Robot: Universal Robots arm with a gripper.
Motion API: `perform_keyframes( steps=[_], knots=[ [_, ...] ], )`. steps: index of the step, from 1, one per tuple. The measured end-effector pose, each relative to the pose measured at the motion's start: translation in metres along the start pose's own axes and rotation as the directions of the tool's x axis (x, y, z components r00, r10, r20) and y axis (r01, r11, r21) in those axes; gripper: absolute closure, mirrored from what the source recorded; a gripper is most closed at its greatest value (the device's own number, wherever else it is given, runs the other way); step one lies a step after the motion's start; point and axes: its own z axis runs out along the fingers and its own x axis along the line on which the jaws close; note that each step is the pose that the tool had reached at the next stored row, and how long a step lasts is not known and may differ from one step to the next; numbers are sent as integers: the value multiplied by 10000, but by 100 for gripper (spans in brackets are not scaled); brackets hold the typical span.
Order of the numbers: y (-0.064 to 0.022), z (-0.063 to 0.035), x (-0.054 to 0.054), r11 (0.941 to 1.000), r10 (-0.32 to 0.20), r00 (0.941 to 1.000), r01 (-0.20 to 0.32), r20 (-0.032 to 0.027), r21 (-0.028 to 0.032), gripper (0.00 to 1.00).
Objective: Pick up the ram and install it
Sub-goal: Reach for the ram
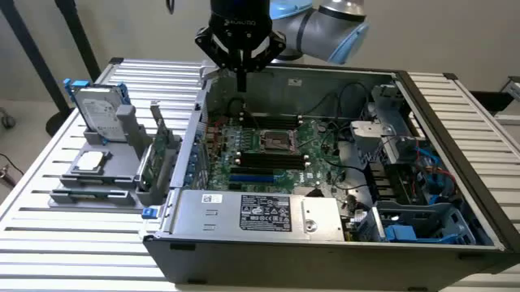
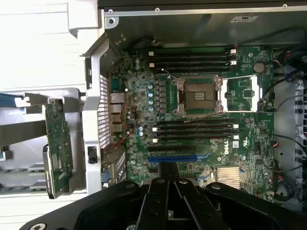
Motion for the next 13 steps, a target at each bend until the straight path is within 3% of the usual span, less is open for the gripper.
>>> perform_keyframes(
  steps=[11, 13],
  knots=[
    [-2, -1, 2, 10000, 0, 10000, 0, -1, 1, 89],
    [-44, -4, 42, 10000, 1, 10000, -1, -1, 2, 89]
  ],
)
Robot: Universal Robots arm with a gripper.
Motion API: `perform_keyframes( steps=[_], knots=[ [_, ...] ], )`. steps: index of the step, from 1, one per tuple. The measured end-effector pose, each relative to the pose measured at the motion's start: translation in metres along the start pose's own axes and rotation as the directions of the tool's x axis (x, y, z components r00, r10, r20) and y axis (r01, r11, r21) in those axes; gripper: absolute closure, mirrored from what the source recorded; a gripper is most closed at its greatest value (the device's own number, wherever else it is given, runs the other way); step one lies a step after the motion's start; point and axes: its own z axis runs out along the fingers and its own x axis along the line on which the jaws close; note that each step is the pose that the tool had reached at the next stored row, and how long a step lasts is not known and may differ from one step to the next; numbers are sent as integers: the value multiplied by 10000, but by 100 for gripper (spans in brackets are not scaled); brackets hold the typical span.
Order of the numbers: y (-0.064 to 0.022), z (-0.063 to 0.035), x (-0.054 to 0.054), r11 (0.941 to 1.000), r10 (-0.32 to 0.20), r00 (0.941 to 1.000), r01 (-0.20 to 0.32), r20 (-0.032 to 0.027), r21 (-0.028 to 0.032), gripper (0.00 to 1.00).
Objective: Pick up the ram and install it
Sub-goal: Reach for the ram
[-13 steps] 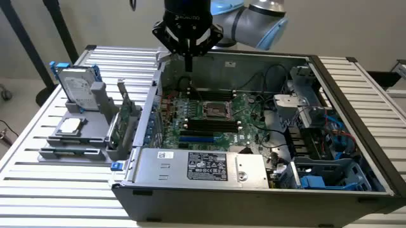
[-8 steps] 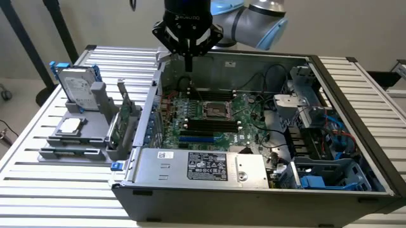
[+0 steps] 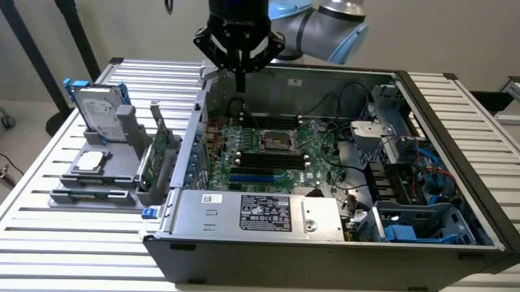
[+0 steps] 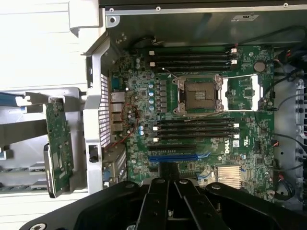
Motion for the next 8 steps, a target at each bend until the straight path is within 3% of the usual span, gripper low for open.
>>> perform_keyframes(
  steps=[8],
  knots=[
    [-173, -4, 346, 10000, -2, 10000, 2, 10, -2, 89]
  ],
)
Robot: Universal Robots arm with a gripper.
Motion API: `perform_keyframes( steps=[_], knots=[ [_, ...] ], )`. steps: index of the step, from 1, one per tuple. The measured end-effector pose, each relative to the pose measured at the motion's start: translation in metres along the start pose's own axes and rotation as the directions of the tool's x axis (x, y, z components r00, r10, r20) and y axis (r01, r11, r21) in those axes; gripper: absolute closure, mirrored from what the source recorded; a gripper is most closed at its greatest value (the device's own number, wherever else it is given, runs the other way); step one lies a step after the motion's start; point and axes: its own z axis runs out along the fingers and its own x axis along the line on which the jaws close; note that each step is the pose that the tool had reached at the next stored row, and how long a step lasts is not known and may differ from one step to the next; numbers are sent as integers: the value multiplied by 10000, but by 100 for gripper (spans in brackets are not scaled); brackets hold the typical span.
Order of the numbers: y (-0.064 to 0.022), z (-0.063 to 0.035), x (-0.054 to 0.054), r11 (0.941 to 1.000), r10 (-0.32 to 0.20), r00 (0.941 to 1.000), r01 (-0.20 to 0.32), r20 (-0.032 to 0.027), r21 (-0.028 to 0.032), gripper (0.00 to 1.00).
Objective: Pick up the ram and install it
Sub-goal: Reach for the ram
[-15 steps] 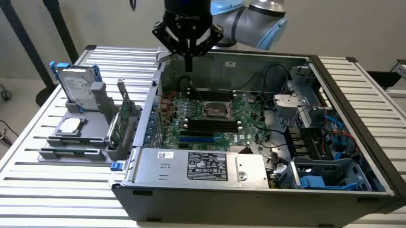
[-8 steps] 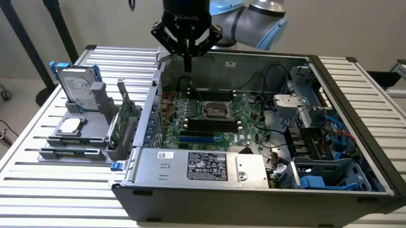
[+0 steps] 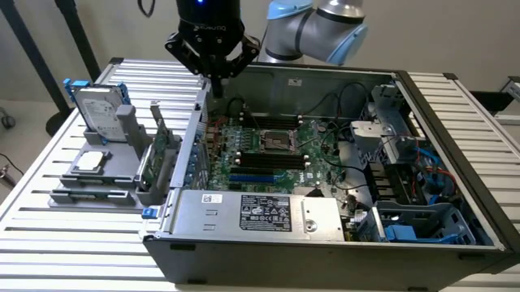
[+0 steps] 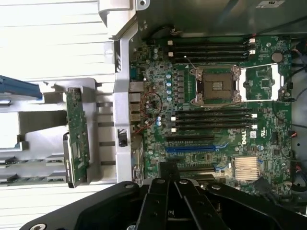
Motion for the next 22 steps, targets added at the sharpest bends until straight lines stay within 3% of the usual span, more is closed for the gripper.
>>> perform_keyframes(
  steps=[11, 22],
  knots=[
    [-135, 19, 496, 10000, 1, 10000, -1, 0, 0, 89],
    [-214, 45, 989, 10000, 1, 10000, -1, 0, -1, 89]
  ],
)
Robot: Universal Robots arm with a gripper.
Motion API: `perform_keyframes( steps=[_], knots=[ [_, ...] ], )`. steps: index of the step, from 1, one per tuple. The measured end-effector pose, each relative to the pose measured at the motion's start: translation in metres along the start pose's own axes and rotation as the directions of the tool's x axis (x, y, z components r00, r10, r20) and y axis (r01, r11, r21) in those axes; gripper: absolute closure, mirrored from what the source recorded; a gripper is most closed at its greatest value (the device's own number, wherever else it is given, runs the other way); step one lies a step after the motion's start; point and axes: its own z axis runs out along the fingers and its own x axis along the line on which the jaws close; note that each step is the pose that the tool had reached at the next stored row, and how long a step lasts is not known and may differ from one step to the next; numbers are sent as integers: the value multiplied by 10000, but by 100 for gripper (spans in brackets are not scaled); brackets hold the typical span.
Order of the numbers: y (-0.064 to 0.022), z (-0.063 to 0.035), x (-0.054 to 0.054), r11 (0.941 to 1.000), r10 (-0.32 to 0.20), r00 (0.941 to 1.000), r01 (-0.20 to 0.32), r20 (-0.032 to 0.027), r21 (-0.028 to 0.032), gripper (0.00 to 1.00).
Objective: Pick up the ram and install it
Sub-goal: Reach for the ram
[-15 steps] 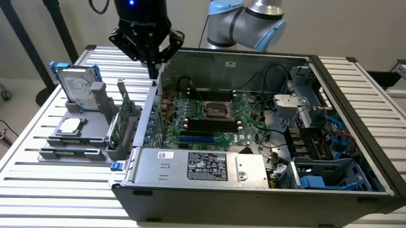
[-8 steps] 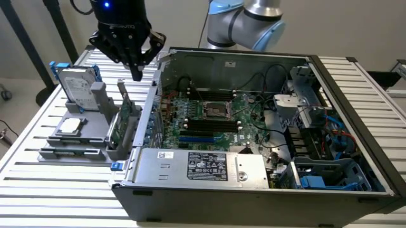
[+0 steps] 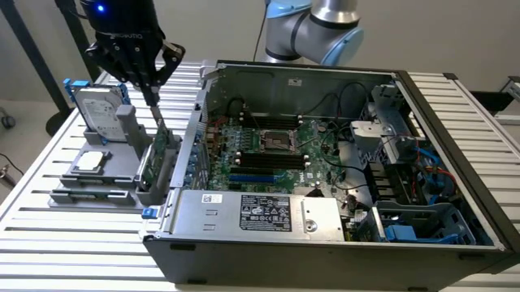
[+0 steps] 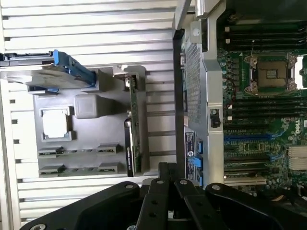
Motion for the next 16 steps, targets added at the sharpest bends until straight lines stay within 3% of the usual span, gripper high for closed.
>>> perform_keyframes(
  steps=[16],
  knots=[
    [-89, 40, 724, 10000, -1, 10000, 1, -1, 1, 89]
  ],
)
